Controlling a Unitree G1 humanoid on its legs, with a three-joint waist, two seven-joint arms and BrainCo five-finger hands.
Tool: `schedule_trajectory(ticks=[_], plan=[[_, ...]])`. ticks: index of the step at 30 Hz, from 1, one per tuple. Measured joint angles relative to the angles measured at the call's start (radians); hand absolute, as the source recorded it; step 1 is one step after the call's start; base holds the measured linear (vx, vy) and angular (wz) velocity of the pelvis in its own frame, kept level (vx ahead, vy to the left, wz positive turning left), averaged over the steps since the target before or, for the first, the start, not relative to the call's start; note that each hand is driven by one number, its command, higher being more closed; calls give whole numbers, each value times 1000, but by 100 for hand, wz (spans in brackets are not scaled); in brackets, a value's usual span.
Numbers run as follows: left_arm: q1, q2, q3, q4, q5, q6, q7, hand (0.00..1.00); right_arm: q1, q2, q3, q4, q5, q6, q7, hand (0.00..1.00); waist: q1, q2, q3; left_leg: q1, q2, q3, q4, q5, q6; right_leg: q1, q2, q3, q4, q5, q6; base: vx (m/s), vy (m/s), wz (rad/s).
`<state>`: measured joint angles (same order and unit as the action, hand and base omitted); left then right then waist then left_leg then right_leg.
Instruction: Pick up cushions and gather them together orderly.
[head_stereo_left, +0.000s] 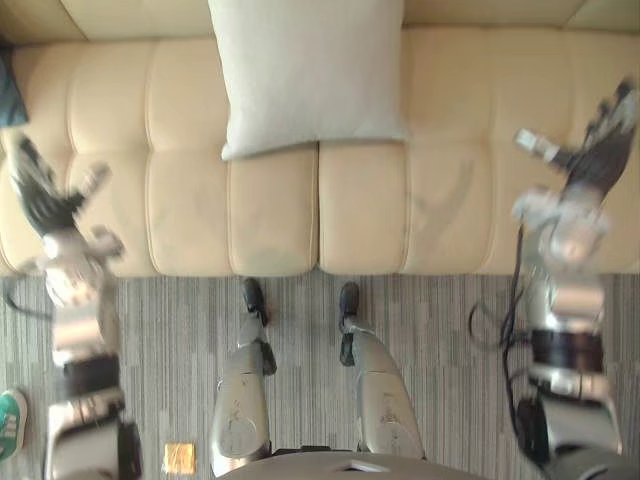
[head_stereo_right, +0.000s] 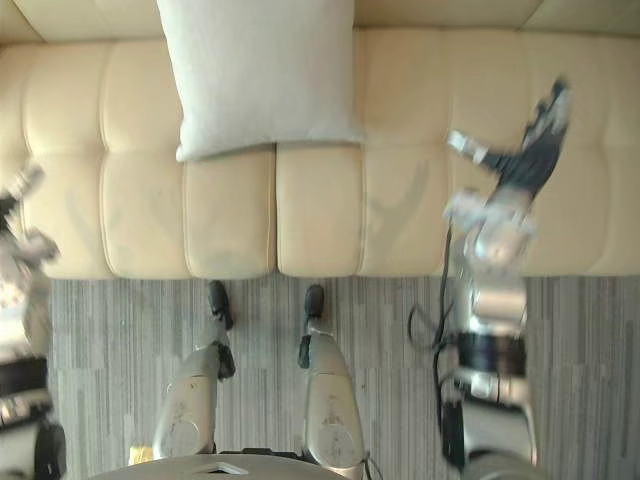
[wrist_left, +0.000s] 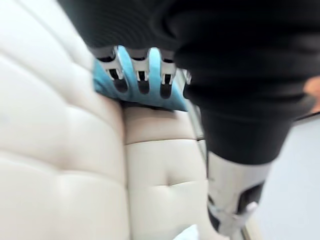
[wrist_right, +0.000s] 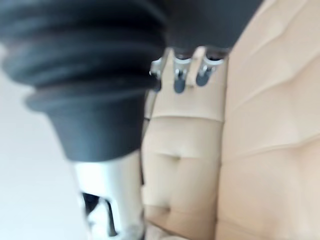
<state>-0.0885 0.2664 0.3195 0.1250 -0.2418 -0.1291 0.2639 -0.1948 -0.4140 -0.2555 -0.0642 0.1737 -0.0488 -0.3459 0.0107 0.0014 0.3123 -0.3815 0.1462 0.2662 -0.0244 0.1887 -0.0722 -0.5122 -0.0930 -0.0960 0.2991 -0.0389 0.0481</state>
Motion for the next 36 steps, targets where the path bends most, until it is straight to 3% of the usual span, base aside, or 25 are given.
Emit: schedule_trajectory(ticks=[1,4,6,9,12,16,22,23,24,25,26,28,29,30,31,32,33,36], plan=[[89,-59,-42,42,4,0,-50,0,100,61,-1,4,-51,-1,45,0,4,1,-32,45,1,3,0,-15,-1,46,2,1,-13,-12,2,109,-39,-8],[211,-122,-118,161,18,1,-118,0,245,161,28,69,-138,-16,100,0,5,0,-102,115,5,9,5,-46,-9,124,12,8,-44,-19,3,120,-29,-13],[257,-193,-129,336,52,7,-156,0,314,226,82,265,-231,-15,143,0,4,0,-161,171,8,8,7,-67,-16,198,19,10,-91,-13,9,103,4,-11],[259,-232,-144,509,121,27,-180,0,328,293,118,541,-334,-11,189,0,5,-2,-192,229,8,13,7,-86,-18,280,28,24,-162,16,16,79,13,-11],[259,-237,-143,642,180,35,-184,0,328,329,115,761,-373,-8,207,0,4,-4,-214,274,1,24,2,-102,-22,345,25,33,-225,46,24,43,50,-14],[259,-237,-126,737,207,42,-180,0,327,339,53,920,-376,14,210,0,5,-13,-230,337,-15,25,-21,-107,-21,406,15,37,-248,55,29,22,44,-2],[237,-225,-101,767,207,43,-159,0,328,364,36,947,-370,31,203,0,15,-61,-216,379,-30,62,9,-124,-11,424,-2,78,-217,58,44,-40,45,-17],[235,-224,-85,761,206,43,-157,0,329,372,36,946,-360,32,202,0,13,-79,-211,357,-30,66,63,-147,3,417,-15,64,-214,23,30,-104,30,-5],[236,-226,-81,758,206,43,-155,0,328,373,36,946,-357,32,202,0,15,-81,-213,346,-27,65,79,-153,10,417,-21,42,-216,9,21,-110,12,-4],[241,-232,-80,753,205,44,-150,0,329,367,20,947,-355,33,203,0,19,-47,-221,327,8,68,76,-154,37,420,-24,-29,-187,-55,-9,-102,2,-7],[243,-239,-63,746,205,44,-141,0,317,364,6,950,-350,34,202,0,20,-40,-218,312,30,68,86,-150,41,356,-45,-71,44,-77,-19,-97,5,0],[246,-221,-46,745,203,45,-134,0,319,369,10,961,-329,34,198,0,19,-60,-220,309,37,45,114,-152,41,329,-79,-88,356,-129,4,-49,-31,26],[254,-212,-45,745,202,46,-133,0,318,372,13,980,-327,33,194,0,19,-71,-226,302,36,37,117,-149,38,348,-97,-88,436,-131,11,-83,-120,35],[268,-203,-42,739,197,46,-131,0,311,376,25,996,-327,34,193,0,29,-94,-243,301,18,36,115,-138,30,382,-122,-76,424,-64,42,-88,-147,14],[268,-196,-35,740,196,47,-129,0,303,376,26,997,-327,34,193,0,38,-97,-247,293,7,35,118,-129,22,380,-118,-72,397,-81,66,-63,-116,-24],[258,-217,-27,748,190,50,-121,0,289,364,26,995,-327,34,192,0,57,-94,-258,267,15,28,106,-119,16,381,-87,-79,314,-95,68,-56,-72,-72],[253,-237,-30,748,184,52,-116,0,236,346,44,995,-328,34,190,0,78,-42,-258,229,17,2,105,-100,25,388,-62,-75,191,-98,63,-116,-36,-79],[220,-233,-70,760,175,53,-112,0,154,322,88,994,-329,34,184,0,75,-17,-226,157,22,35,113,-60,21,447,-36,-84,-85,-119,43,-180,-44,-53]])
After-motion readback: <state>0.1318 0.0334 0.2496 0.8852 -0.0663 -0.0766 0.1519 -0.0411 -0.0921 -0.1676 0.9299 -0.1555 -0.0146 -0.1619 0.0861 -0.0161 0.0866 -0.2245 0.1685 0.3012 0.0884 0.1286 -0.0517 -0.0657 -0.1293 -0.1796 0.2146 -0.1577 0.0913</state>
